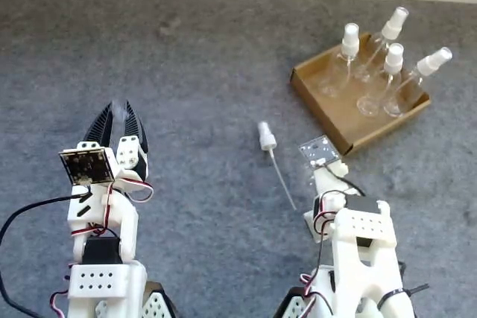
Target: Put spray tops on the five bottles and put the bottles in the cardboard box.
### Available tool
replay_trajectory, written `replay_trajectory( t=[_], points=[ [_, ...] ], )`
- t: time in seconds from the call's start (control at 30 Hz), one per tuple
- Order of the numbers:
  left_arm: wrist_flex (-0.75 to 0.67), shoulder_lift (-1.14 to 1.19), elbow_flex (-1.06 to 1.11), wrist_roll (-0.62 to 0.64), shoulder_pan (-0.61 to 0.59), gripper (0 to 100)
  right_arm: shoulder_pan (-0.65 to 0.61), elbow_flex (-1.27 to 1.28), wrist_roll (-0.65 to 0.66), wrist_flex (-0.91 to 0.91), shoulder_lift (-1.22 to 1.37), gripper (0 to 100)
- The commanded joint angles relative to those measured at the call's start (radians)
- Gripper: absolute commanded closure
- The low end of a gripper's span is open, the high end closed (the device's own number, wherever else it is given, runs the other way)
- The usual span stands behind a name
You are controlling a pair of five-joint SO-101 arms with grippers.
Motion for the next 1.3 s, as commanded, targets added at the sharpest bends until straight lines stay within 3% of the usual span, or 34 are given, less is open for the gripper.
replay_trajectory(
  t=[0.0, 0.37, 0.57, 0.93, 1.27],
  points=[
    [-0.014, -0.002, 0.025, -0.003, 0.022, 93, -0.042, 0.019, 0.008, -0.016, -0.019, 82.8],
    [-0.014, -0.002, 0.025, -0.002, 0.022, 93, -0.042, 0.028, 0.008, -0.016, -0.015, 82.2],
    [-0.012, -0.002, 0.025, -0.002, 0.022, 93, -0.042, 0.027, 0.011, -0.016, -0.024, 69.0],
    [-0.012, -0.002, 0.025, -0.002, 0.022, 93, -0.068, -0.17, 0.009, 0.266, -0.025, 68.3],
    [-0.012, -0.002, 0.025, -0.002, 0.022, 93, -0.073, -0.213, 0.006, 0.246, -0.024, 68.3]
  ],
)
